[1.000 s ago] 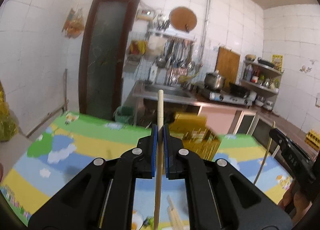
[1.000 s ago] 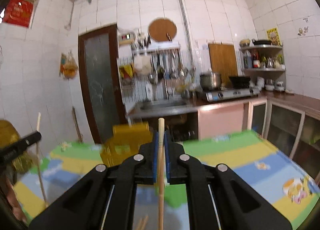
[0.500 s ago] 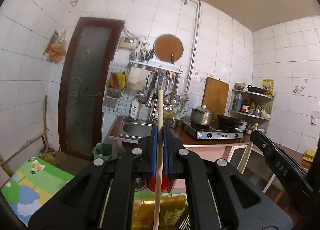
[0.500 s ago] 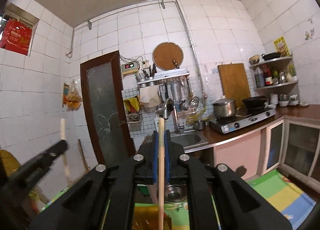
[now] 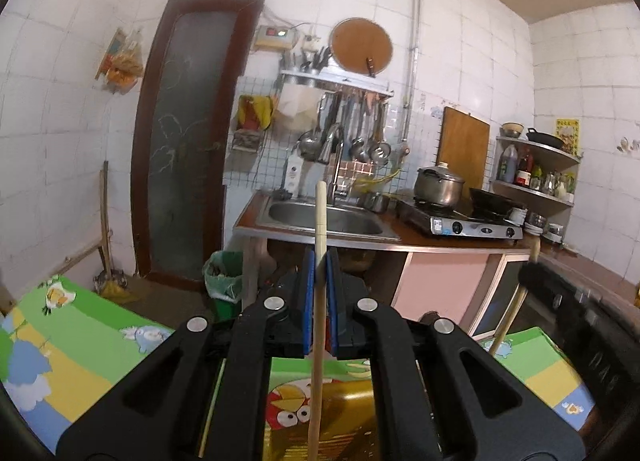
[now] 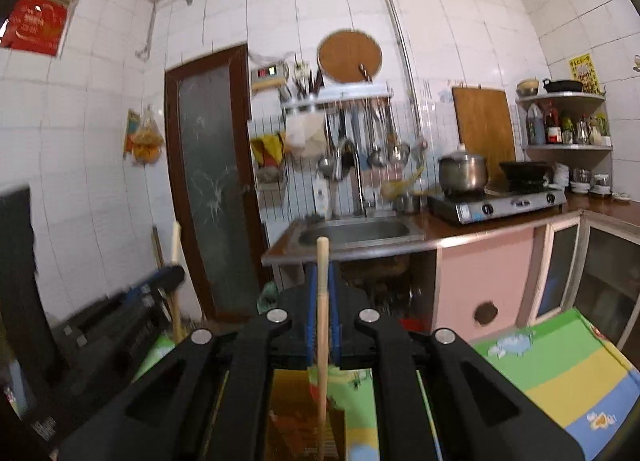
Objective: Organize utensils
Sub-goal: 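Lower the chopsticks into the yellow holder and open both tools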
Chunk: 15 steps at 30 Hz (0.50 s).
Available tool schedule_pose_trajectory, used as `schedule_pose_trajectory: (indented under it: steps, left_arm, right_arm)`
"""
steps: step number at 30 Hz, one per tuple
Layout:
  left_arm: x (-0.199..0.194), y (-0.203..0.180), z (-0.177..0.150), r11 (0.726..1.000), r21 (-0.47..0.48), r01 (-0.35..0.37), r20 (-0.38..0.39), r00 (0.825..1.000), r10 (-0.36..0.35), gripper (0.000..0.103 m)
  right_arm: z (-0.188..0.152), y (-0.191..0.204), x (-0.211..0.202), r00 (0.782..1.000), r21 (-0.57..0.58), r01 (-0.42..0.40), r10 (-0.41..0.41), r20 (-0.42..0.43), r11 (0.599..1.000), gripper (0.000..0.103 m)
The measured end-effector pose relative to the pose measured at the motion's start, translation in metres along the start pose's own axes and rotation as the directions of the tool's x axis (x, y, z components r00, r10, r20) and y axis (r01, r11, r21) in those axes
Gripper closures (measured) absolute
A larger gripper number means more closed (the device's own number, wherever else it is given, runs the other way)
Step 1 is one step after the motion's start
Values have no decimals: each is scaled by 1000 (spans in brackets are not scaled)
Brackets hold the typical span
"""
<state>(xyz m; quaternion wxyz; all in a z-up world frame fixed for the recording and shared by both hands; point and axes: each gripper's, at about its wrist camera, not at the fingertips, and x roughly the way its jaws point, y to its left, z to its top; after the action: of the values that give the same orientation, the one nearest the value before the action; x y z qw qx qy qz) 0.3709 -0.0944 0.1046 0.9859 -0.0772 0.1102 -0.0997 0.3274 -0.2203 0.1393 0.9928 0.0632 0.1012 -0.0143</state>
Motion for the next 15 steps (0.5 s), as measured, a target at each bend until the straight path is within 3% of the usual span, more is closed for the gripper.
schedule_pose_trajectory:
  steps: [2, 3, 4, 5, 6, 9, 15]
  left_arm:
    - [-2, 4, 2, 1000, -10, 8, -29, 1000, -8, 85]
    - [-8, 6, 4, 1000, -9, 1, -34, 999, -2, 66]
    - [-15, 7, 7, 1000, -8, -12, -24, 1000, 12, 49]
    - [-26, 9, 10, 999, -5, -35, -2, 999, 35, 42]
    - [-34, 10, 13, 999, 1, -44, 5, 999, 44, 32]
    - [-61, 18, 23, 996, 20, -82, 0, 997, 82, 31]
    - [-126, 43, 20, 992, 23, -127, -52, 990, 128, 9]
  right_arm:
    - [-3, -1, 1, 999, -8, 20, -20, -46, 1000, 96]
    - [-4, -1, 2, 996, -16, 34, -35, -85, 999, 92]
    - [-4, -3, 0, 992, -20, 47, -49, -112, 999, 67]
    - [-4, -5, -4, 991, -21, 56, -58, -124, 998, 33]
    - [-3, -7, -12, 991, -21, 68, -70, -117, 997, 28]
    - [2, -10, -33, 985, -38, 112, -116, -127, 993, 28]
    - [-3, -22, -84, 976, -16, 131, -132, -174, 991, 28]
